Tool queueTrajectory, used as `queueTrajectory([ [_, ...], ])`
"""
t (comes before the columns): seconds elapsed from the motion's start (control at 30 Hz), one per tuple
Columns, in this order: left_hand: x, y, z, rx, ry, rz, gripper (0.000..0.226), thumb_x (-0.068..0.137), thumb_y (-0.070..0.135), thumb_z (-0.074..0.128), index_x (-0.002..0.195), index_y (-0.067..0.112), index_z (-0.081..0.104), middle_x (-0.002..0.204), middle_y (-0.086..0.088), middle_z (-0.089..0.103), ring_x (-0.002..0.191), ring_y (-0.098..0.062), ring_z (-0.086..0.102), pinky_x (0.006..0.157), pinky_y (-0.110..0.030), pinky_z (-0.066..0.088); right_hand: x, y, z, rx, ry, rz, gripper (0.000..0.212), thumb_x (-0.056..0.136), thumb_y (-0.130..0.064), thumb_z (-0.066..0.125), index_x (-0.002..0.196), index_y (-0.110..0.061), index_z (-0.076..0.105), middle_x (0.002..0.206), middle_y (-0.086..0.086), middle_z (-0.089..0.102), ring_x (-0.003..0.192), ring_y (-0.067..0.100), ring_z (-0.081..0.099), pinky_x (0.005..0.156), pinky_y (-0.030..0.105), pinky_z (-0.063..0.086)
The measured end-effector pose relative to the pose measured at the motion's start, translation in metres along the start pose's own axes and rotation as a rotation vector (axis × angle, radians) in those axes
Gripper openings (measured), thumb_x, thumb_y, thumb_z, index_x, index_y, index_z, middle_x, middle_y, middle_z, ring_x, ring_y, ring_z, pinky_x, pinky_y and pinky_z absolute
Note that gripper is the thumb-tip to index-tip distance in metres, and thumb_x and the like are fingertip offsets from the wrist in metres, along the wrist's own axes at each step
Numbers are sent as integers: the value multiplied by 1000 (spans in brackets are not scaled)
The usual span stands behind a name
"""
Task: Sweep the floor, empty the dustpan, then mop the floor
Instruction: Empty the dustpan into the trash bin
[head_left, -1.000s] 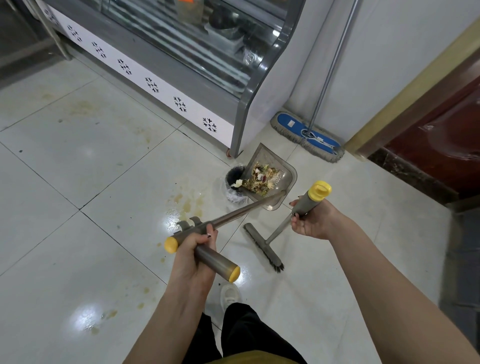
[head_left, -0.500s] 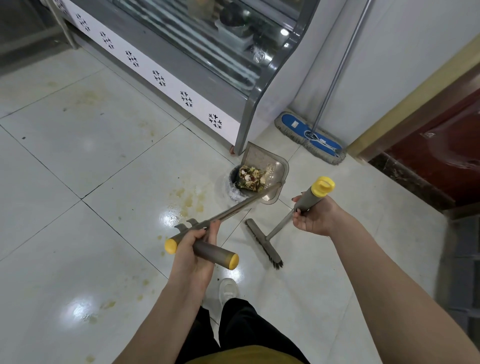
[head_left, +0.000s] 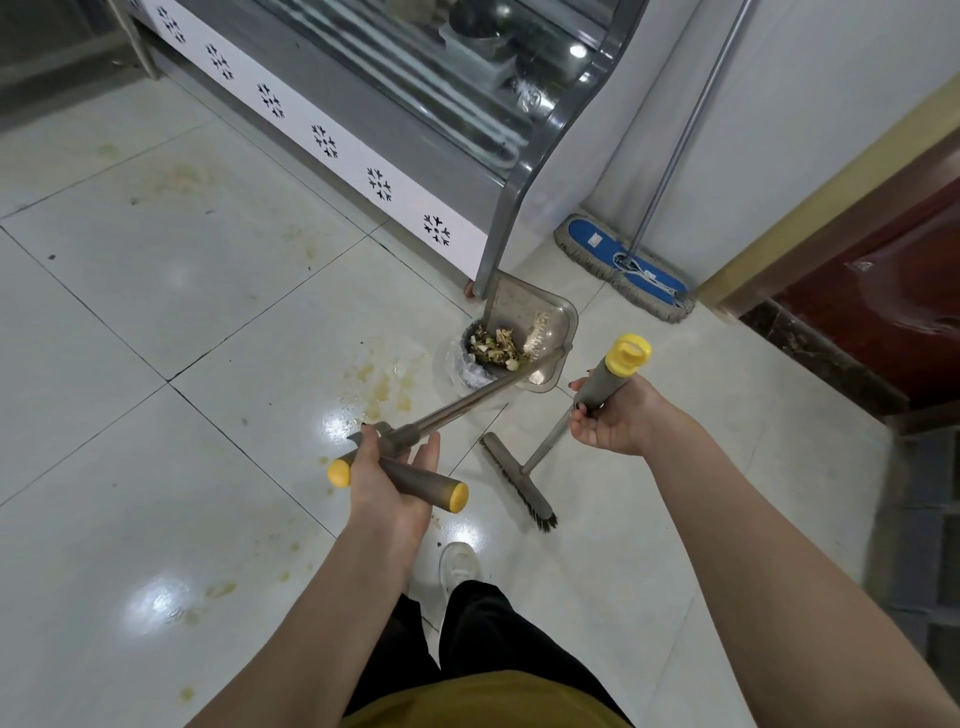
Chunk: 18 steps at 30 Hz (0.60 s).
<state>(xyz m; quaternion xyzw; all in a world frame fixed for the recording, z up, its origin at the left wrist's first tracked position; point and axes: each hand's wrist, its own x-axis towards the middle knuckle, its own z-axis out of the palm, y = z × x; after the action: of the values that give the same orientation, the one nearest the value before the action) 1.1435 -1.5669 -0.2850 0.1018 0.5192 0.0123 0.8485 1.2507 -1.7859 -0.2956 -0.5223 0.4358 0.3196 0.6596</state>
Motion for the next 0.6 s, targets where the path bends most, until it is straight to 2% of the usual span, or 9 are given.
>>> queueTrajectory([
  [0.17, 1, 6, -7, -43, 0, -3, 30, 95, 38, 53, 82, 12, 55, 80, 0, 59, 72, -27, 68, 87, -36, 54, 0, 4, 3, 0, -8, 9, 31, 93, -28, 39, 77, -7, 54, 71, 9, 42, 35, 22, 53, 44, 29, 53],
  [0.23, 6, 9, -11, -85, -21, -29, 28, 94, 37, 54, 81, 12, 55, 82, 1, 59, 72, -28, 71, 70, -29, 60, 1, 4, 5, 0, -10, 11, 31, 93, -28, 39, 76, -7, 55, 72, 9, 42, 37, 21, 53, 44, 29, 53],
  [0.3, 11, 12, -15, -98, -18, -34, 25, 93, 35, 56, 84, 12, 54, 96, -1, 63, 59, -20, 72, 55, -21, 59, 1, 5, 7, -9, -11, 14, 32, 93, -28, 38, 76, -7, 55, 72, 9, 42, 39, 21, 53, 44, 29, 53],
  [0.4, 18, 15, -23, -129, 18, -31, 21, 92, 31, 60, 90, 11, 54, 132, -8, 56, 50, -11, 69, 64, -18, 56, 3, 5, 11, -13, -15, 22, 33, 95, -29, 37, 77, -7, 54, 72, 9, 42, 37, 22, 53, 44, 29, 53],
  [0.53, 21, 17, -27, -148, 80, -63, 22, 93, 29, 58, 86, 9, 52, 138, -17, 50, 37, -7, 58, 44, -11, 51, 4, 4, 12, -21, -17, 34, 34, 94, -29, 37, 77, -7, 55, 73, 9, 42, 38, 23, 54, 45, 30, 54],
  [0.6, 25, 16, -28, -180, 94, -93, 23, 94, 27, 57, 88, 6, 52, 138, -22, 48, 37, -8, 60, 42, -13, 50, 5, 3, 12, -36, -20, 41, 33, 94, -28, 37, 77, -7, 55, 73, 9, 42, 37, 23, 55, 45, 30, 54],
])
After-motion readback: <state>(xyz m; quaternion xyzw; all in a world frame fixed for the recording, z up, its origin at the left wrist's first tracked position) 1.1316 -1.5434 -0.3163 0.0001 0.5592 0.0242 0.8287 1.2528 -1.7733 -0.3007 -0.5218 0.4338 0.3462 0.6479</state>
